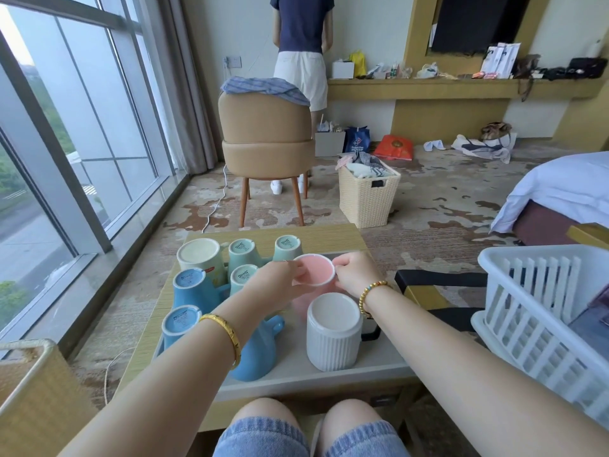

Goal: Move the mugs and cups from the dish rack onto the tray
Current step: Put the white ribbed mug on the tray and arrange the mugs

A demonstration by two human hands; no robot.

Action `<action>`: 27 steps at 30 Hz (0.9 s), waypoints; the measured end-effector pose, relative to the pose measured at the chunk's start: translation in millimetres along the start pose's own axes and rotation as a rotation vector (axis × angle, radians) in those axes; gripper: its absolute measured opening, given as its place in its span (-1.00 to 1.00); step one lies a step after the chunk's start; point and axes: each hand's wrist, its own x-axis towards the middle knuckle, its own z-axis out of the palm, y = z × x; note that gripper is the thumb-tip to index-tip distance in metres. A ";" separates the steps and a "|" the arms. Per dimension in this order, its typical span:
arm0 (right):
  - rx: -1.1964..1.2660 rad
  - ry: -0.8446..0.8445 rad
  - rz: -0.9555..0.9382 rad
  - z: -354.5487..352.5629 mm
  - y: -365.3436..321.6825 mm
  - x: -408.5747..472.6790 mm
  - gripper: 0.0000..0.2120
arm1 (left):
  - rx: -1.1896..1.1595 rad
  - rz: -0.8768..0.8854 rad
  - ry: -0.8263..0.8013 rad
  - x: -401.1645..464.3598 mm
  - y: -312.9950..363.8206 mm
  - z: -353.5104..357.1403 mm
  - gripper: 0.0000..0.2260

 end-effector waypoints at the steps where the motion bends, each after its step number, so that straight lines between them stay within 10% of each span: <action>1: 0.005 -0.018 -0.006 0.6 -0.6 0.0 -0.70 | -0.012 -0.016 0.020 -3.0 -0.3 -0.4 -0.56; 27: -0.045 -0.312 -0.060 7.3 -0.4 -1.8 -0.64 | -0.078 -0.184 0.029 13.7 -6.1 4.6 -0.22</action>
